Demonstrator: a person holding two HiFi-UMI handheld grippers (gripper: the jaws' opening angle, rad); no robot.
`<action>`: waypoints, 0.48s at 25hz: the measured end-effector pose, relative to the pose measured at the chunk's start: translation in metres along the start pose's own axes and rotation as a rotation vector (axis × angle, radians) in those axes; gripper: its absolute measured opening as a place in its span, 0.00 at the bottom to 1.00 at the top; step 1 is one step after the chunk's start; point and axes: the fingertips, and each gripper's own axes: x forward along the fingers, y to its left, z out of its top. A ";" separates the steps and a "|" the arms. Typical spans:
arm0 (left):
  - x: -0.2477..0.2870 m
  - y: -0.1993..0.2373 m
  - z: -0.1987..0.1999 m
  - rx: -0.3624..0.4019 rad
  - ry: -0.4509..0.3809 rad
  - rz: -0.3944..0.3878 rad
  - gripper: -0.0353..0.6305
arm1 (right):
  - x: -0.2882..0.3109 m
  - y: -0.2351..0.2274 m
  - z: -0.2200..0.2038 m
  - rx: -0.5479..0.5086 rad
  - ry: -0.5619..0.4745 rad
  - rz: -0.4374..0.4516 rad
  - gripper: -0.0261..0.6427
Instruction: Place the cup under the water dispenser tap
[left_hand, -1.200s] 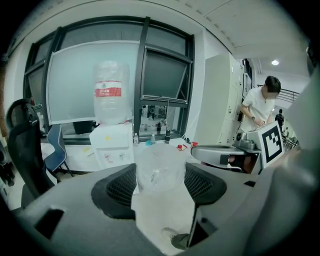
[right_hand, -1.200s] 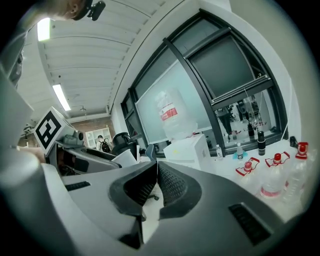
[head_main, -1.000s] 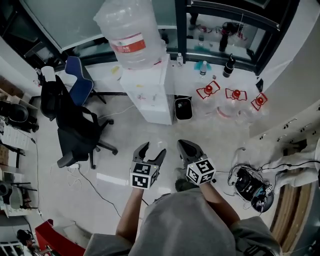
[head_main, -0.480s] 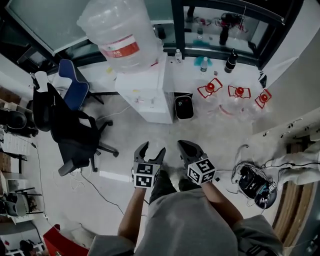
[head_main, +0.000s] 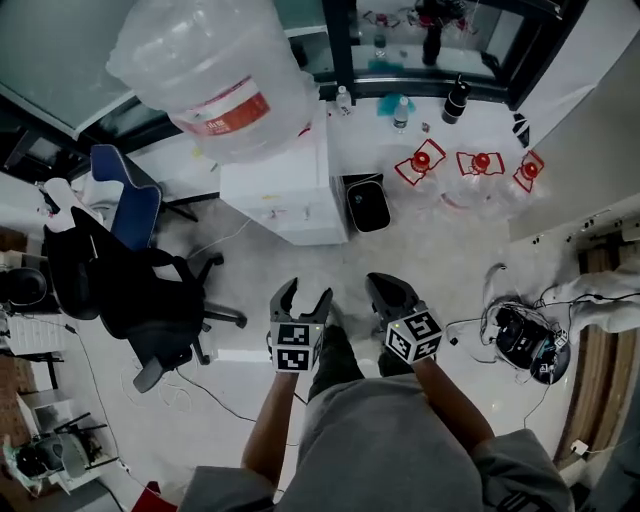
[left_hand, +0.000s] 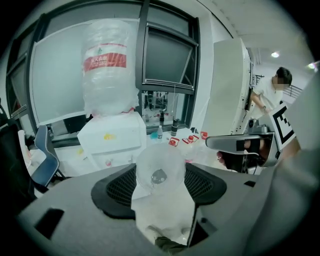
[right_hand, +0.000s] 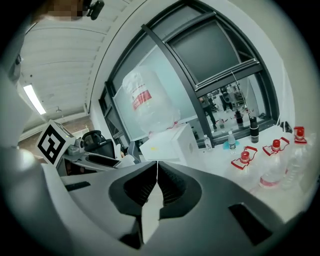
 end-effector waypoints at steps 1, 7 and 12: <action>0.005 0.008 0.000 0.004 0.004 -0.010 0.51 | 0.007 0.000 -0.001 0.006 -0.001 -0.017 0.06; 0.034 0.047 0.003 0.040 0.030 -0.087 0.51 | 0.042 -0.004 -0.004 0.056 -0.016 -0.117 0.06; 0.051 0.072 0.004 0.072 0.054 -0.146 0.51 | 0.067 -0.005 -0.002 0.084 -0.035 -0.181 0.06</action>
